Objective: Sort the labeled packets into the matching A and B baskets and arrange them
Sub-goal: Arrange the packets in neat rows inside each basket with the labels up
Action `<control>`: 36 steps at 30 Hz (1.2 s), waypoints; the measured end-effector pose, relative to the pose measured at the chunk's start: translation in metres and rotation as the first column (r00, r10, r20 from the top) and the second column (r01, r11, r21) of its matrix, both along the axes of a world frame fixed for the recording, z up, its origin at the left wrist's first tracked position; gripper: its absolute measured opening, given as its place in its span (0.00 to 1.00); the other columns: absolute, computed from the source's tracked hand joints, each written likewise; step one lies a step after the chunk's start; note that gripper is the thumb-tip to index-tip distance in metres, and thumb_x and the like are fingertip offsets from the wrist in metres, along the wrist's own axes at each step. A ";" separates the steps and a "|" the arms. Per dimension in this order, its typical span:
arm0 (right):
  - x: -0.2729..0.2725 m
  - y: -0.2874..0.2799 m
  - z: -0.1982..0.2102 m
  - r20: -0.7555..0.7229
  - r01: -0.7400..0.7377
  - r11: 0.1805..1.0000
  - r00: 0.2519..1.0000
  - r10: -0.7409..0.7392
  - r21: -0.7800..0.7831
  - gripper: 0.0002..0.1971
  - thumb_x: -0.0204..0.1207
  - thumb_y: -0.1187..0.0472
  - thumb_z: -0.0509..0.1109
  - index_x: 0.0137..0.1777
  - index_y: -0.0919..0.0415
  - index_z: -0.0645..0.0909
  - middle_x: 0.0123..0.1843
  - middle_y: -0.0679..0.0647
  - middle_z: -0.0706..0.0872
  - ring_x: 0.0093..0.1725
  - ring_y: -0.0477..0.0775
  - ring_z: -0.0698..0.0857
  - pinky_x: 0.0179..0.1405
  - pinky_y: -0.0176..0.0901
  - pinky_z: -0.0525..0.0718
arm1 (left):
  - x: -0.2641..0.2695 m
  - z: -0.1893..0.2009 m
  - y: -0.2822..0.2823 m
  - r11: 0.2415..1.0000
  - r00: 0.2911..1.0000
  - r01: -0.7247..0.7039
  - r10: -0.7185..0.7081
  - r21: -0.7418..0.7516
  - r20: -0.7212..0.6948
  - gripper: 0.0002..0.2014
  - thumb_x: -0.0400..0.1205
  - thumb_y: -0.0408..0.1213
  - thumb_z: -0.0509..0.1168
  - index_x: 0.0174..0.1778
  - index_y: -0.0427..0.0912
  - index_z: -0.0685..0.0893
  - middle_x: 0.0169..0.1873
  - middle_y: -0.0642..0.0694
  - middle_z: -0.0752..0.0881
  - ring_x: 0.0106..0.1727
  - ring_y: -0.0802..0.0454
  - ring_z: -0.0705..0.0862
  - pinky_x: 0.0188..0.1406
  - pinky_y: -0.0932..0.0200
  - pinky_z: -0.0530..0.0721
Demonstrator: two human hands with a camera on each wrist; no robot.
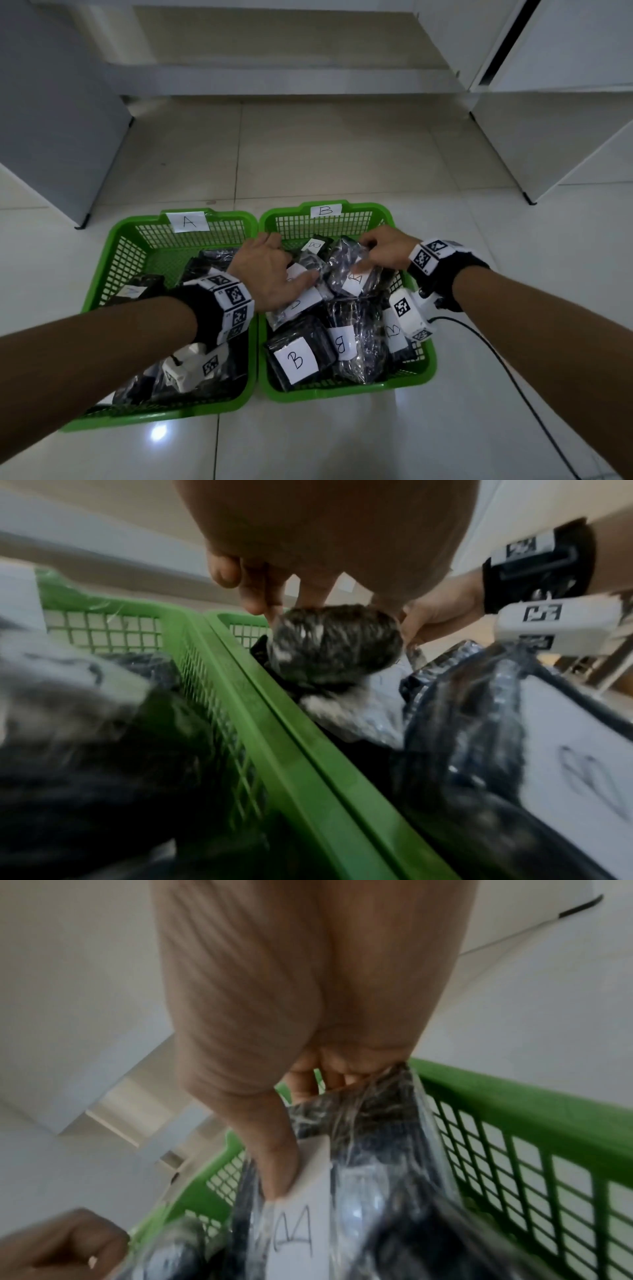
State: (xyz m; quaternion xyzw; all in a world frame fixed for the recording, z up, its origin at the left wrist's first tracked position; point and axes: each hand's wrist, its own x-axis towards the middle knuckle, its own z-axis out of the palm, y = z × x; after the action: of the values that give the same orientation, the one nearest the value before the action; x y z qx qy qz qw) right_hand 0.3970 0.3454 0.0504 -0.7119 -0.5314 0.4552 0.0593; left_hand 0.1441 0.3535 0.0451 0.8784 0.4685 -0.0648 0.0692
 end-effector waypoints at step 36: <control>0.040 -0.024 -0.012 0.132 0.330 0.809 0.888 -0.441 0.486 0.21 0.72 0.43 0.81 0.52 0.61 0.86 0.48 0.59 0.93 0.50 0.60 0.90 0.48 0.46 0.87 | 0.077 -0.028 0.061 0.718 0.836 -0.352 0.529 -0.600 0.142 0.30 0.75 0.61 0.68 0.63 0.40 0.84 0.67 0.39 0.82 0.59 0.41 0.81 0.54 0.55 0.79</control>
State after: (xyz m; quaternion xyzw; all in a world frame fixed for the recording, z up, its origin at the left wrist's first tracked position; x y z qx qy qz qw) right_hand 0.4371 0.3212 0.0381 -0.8212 -0.4684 0.2092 0.2500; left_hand 0.2214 0.4143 0.0173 0.6798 0.6108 -0.0424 0.4037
